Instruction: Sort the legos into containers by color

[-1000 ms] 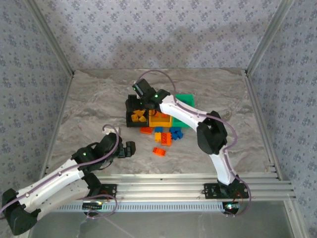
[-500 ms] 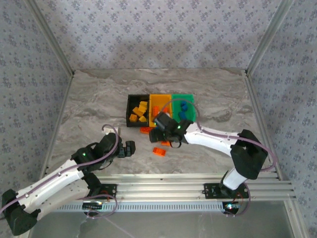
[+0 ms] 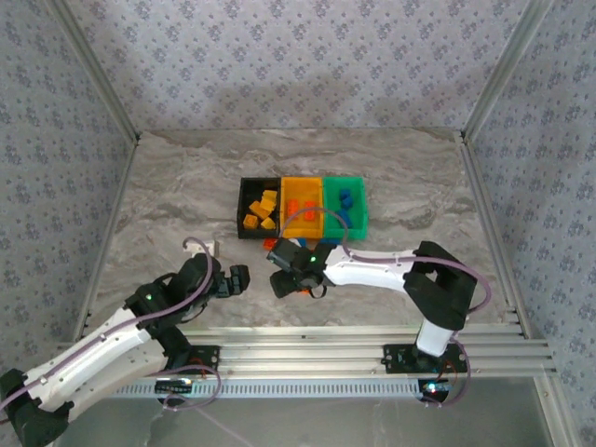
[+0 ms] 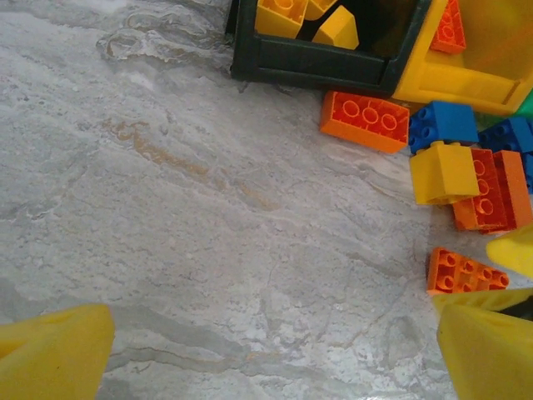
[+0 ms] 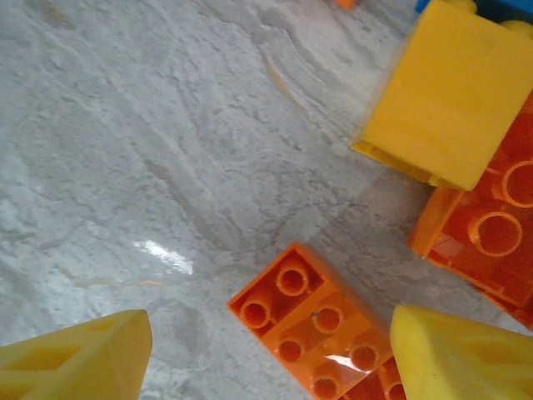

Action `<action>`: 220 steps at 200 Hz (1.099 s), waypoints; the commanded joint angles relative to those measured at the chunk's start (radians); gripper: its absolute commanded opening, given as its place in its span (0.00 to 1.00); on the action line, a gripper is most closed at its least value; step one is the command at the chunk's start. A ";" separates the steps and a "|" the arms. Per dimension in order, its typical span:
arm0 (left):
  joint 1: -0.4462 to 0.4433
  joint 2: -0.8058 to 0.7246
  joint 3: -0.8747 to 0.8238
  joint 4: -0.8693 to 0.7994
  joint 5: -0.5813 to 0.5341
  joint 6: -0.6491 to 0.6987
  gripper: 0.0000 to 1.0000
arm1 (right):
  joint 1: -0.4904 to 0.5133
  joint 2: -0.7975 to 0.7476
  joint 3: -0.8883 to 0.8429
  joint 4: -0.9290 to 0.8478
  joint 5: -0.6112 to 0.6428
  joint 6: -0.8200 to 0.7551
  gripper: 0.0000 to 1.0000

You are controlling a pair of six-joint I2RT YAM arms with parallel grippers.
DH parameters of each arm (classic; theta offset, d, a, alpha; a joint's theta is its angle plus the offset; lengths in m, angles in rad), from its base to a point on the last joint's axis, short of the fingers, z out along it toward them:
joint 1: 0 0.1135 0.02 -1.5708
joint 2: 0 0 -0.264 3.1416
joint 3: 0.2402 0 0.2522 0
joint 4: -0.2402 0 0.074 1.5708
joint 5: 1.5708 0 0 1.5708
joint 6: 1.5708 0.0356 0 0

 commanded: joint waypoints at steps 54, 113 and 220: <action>0.018 -0.018 -0.009 -0.021 -0.008 -0.011 1.00 | 0.035 0.054 0.016 -0.119 0.035 -0.045 0.60; 0.023 -0.015 -0.009 -0.021 0.005 -0.009 1.00 | 0.044 0.110 0.046 -0.141 0.068 -0.012 0.43; 0.024 0.051 -0.006 0.044 0.049 0.015 1.00 | -0.112 -0.181 0.098 -0.085 0.082 -0.026 0.26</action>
